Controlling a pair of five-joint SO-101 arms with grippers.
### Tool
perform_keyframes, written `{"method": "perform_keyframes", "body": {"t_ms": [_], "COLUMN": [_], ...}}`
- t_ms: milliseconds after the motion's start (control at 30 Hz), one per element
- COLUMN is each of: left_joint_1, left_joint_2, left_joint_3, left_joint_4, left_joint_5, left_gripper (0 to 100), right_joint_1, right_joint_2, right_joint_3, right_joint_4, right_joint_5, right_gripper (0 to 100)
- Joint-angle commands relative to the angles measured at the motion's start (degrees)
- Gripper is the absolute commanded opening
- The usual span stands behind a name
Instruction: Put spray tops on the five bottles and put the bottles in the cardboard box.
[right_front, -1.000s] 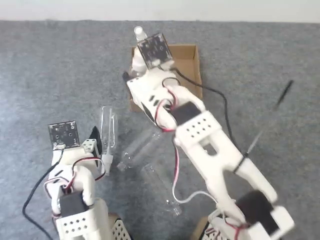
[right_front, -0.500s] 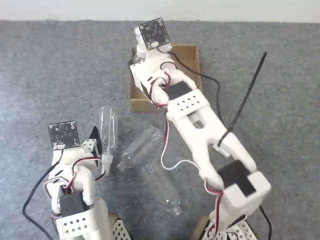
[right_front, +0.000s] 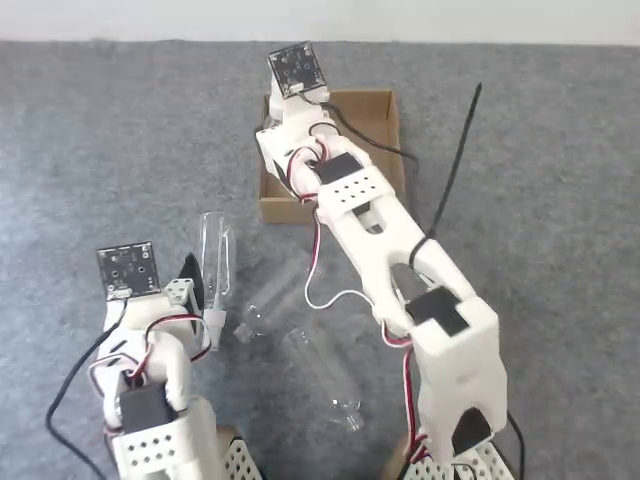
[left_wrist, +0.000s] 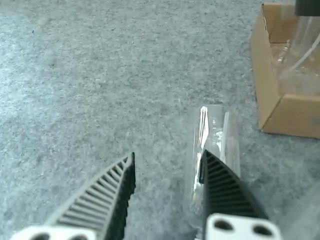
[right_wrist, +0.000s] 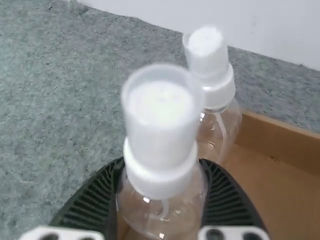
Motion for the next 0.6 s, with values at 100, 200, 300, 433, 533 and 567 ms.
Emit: {"method": "perform_keyframes", "body": {"t_ms": [100,200,300,433,533,567], "left_joint_1": [0.2,0.2,0.2,0.2,0.1,0.1], "left_joint_2": [-0.9,-0.9,-0.9,-0.9,-0.9,-0.9], "left_joint_3": [-0.6,-0.5,-0.5,-0.5,-0.5,-0.5], "left_joint_4": [-1.8,-1.8,-1.8,-1.8,-1.8,-1.8], "left_joint_5": [-0.4,-0.4,-0.4,-0.4,-0.4,-0.4], "left_gripper": [20,20,20,20,20,20], "right_joint_1": [1.0,1.7,2.2,2.6,2.8,2.8], "right_joint_2": [2.6,3.7,5.0,6.9,8.0,8.4], "right_joint_3": [-7.6,-8.1,-8.1,-8.1,-8.1,-8.1], "right_joint_4": [-0.5,-1.6,-4.4,-7.0,-8.4,-8.8], "right_joint_5": [-0.4,-0.4,-0.3,-0.3,-0.3,-0.3], "right_gripper": [8.4,8.4,8.2,8.1,8.1,8.1]}}
